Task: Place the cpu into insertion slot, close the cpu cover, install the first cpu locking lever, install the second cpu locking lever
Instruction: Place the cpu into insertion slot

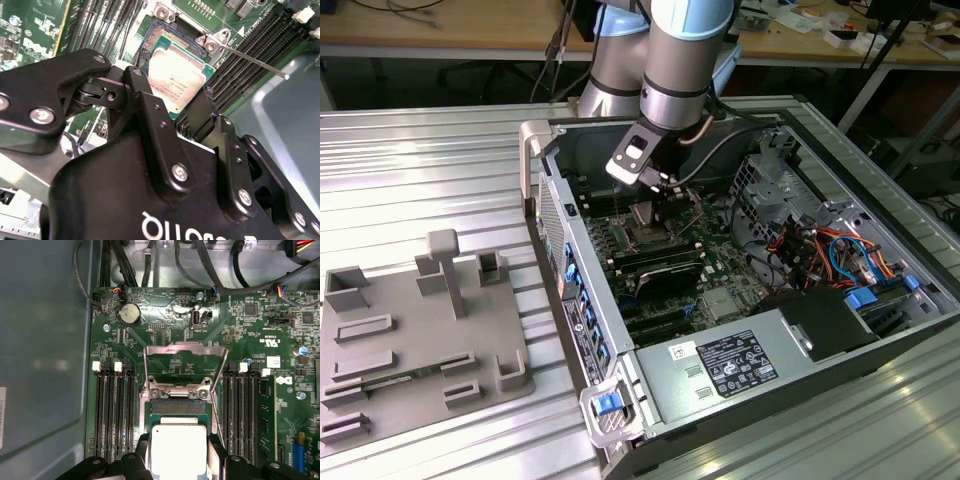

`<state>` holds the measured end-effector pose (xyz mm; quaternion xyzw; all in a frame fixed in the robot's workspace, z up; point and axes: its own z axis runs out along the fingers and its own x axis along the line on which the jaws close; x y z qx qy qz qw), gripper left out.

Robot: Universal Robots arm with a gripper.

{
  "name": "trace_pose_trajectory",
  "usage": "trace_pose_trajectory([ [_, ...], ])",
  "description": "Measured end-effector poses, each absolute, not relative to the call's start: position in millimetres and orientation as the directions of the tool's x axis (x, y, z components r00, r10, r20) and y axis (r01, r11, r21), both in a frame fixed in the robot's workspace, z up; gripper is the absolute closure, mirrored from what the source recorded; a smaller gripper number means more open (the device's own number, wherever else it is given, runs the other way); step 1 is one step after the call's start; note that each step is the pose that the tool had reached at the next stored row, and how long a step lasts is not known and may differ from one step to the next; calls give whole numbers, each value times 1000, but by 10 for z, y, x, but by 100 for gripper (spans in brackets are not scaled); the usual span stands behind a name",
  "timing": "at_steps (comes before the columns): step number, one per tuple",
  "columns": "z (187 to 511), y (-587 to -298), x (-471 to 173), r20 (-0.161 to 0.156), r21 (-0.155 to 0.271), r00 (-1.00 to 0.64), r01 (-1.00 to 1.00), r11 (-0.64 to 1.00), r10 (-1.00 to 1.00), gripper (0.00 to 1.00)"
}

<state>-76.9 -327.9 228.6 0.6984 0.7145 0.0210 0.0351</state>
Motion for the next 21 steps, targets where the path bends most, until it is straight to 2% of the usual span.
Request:
trace_pose_trajectory([
  [7, 2212, -3268, -769, -37, 73, -22, 997, 25, 999, 45],
  [21, 2154, -3264, -766, -39, 72, -22, 997, 24, 999, 45],
])
